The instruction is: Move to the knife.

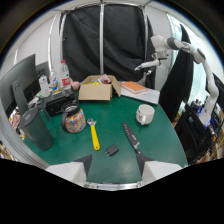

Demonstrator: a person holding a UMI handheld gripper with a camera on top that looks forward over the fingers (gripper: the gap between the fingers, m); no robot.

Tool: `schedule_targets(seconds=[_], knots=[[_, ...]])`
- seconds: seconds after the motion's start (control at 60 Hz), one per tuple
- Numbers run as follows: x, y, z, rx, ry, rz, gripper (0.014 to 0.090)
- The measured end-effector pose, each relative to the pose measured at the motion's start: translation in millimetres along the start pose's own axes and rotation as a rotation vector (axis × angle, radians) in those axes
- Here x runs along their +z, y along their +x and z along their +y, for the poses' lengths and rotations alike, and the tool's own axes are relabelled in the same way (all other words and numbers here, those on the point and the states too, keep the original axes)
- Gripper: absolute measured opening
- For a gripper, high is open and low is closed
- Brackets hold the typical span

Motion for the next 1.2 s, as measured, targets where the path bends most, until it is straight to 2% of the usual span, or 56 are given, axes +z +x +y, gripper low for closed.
schedule_targets(seconds=[0.217, 0.5, 0.583, 0.933, 1.2], knots=[[-13.6, 0.7, 13.8, 0.018, 0.0, 0.007, 0.0851], [-24.5, 49.6, 68.6, 0.015, -0.074, 0.069, 0.0853], [-11.9, 69.2, 68.7, -0.001, -0.082, 0.086, 0.085], [99.2, 100.0, 30.5, -0.098, -0.051, 0.019, 0.0854], [135.6, 100.3, 24.2, -0.084, -0.077, -0.029, 0.0853]])
